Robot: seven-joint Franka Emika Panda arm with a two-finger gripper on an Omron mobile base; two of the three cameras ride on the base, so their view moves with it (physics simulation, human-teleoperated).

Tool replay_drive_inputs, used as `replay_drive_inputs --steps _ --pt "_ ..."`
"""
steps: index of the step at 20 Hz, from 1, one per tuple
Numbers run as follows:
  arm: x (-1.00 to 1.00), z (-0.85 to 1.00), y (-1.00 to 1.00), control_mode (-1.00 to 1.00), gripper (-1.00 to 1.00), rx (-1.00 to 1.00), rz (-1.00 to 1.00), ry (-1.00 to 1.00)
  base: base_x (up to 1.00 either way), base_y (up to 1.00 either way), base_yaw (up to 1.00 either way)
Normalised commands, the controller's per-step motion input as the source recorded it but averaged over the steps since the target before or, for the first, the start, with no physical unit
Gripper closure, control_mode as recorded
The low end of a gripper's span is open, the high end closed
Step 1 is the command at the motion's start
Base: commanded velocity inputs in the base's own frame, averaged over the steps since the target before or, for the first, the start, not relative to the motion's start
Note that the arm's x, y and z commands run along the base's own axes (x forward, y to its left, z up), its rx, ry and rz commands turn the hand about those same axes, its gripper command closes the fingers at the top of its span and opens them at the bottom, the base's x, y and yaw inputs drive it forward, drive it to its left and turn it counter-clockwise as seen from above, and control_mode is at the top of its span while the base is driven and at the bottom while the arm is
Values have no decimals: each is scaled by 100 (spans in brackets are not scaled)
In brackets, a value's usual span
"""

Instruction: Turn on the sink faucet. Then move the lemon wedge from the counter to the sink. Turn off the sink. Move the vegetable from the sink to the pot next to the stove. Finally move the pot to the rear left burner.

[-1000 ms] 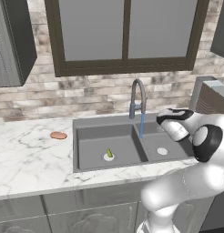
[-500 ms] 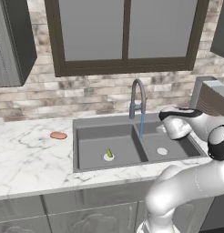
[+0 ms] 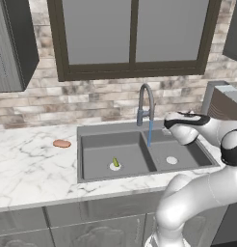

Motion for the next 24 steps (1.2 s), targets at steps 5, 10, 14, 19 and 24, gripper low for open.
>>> replay_drive_inputs --steps 5,10,14,19,24 --pt "24 20 -1 -100 -100 -1 5 0 0 0 0" --pt "12 -1 -2 -100 -100 0 3 0 0 0 0" --pt "26 9 -8 -100 -100 1 5 1 0 0 0" --pt "23 2 -11 -100 -100 4 8 0 0 0 0" --pt "21 0 -18 -100 -100 8 15 -1 0 0 0"
